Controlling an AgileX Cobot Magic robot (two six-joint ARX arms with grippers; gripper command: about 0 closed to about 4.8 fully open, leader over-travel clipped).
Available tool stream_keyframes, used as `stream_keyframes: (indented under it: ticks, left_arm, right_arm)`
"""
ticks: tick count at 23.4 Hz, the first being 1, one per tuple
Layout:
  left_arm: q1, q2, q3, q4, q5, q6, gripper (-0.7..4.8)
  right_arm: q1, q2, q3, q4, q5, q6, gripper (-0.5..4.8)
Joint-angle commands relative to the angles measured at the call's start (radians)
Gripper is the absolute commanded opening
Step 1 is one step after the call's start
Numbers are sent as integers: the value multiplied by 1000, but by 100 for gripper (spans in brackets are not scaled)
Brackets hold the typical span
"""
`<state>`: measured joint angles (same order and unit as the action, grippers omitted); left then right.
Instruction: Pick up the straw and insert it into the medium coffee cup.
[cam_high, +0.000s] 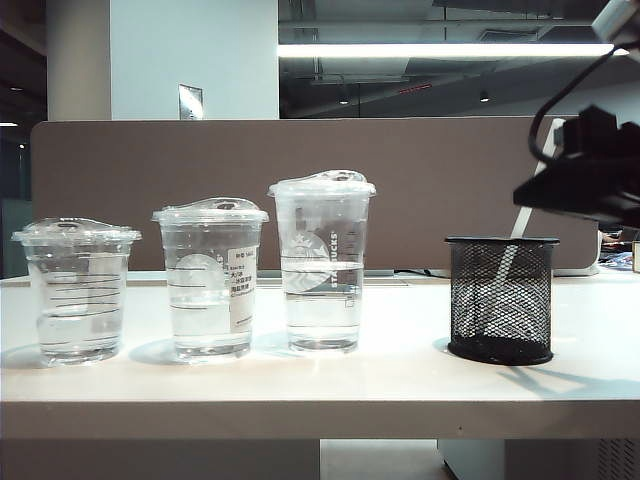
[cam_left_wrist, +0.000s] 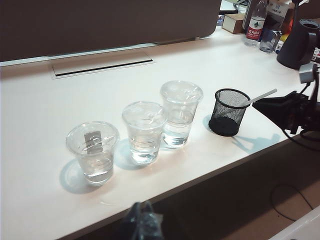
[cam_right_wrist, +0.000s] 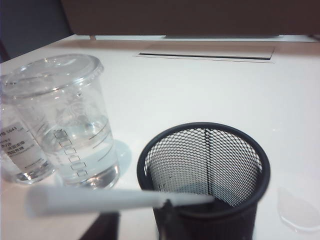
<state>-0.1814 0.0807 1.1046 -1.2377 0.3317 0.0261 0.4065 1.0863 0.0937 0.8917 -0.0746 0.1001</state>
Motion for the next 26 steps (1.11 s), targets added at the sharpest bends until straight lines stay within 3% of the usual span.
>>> stream_keyframes:
  ticks: [1,6,8,12,14,21,24,26]
  left_arm:
    - [0,1,3,13,5,0,-1]
    - [0,1,3,13,5,0,-1]
    - [0,1,3,13,5,0,-1]
    - [0,1,3,13,5,0,-1]
    - [0,1,3,13,5,0,-1]
    - [-1,1,3,14,5,1,-1]
    - [0,1,3,14,5,0,-1]
    - [-1,1,3,14,5,0,-1]
  right_arm:
    - [0,40,16,80,-10,-1,146]
    - [0,111,50,98,-14,-1,142]
    - [0,149,68,116,-14,-1,80]
    - [0,174,87,118,-14,-1,69]
    - [0,177,93,120,-14,-1,39]
    - [0,177,130,111,-14,-1,46]
    - [0,177,135,100,-26,-1,75]
    - [0,177,135,93,-34,-1,131]
